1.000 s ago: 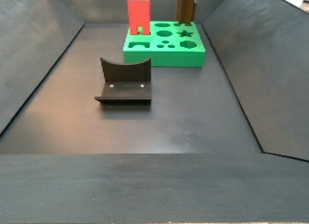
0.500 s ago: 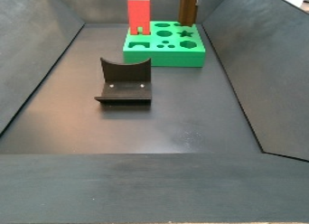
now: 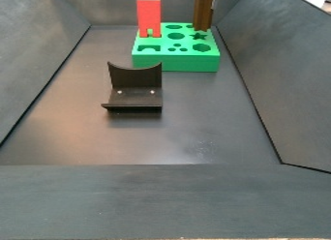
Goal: Pick up the star object. Move up. Place the star object on the fixture. Regrasp the star object. Move to above the board. Insert the star object.
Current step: Insert the star object.
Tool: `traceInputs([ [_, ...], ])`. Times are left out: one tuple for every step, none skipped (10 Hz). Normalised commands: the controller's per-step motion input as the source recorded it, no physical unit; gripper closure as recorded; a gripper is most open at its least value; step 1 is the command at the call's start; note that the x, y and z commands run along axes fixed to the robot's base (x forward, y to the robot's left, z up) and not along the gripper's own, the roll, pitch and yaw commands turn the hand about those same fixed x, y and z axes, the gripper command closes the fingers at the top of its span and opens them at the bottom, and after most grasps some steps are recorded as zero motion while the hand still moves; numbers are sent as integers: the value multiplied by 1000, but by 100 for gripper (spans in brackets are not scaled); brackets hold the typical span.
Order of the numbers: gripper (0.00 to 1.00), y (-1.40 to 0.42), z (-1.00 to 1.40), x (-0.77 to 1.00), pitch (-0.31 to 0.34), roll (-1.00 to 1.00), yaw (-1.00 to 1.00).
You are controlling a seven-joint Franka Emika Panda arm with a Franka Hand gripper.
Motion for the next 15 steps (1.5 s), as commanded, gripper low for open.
traceInputs([
  [100, -126, -400, 0, -31, 293, 0],
  [100, -103, -249, 23, -44, 134, 0],
  [100, -154, -251, 83, -51, 131, 14],
  [100, -251, -294, 280, -27, 190, 123],
  [100, -234, -246, 334, 0, 250, 91],
  [100, -80, -177, 426, 129, 163, -29],
  [100, -20, -137, 274, 40, 89, 0],
  [100, 0, -143, 157, 6, 114, 0],
  [100, 0, -374, 197, 0, 164, 14],
  [100, 0, -343, 257, -4, 120, 91],
  [100, 0, -291, 189, -7, 67, 117],
  [100, 0, 0, 0, 0, 4, 0],
  [100, 0, -54, 0, 0, 13, 0],
  [100, 0, -254, -177, -54, 101, 160],
  [100, 0, -311, -354, -74, 137, 306],
])
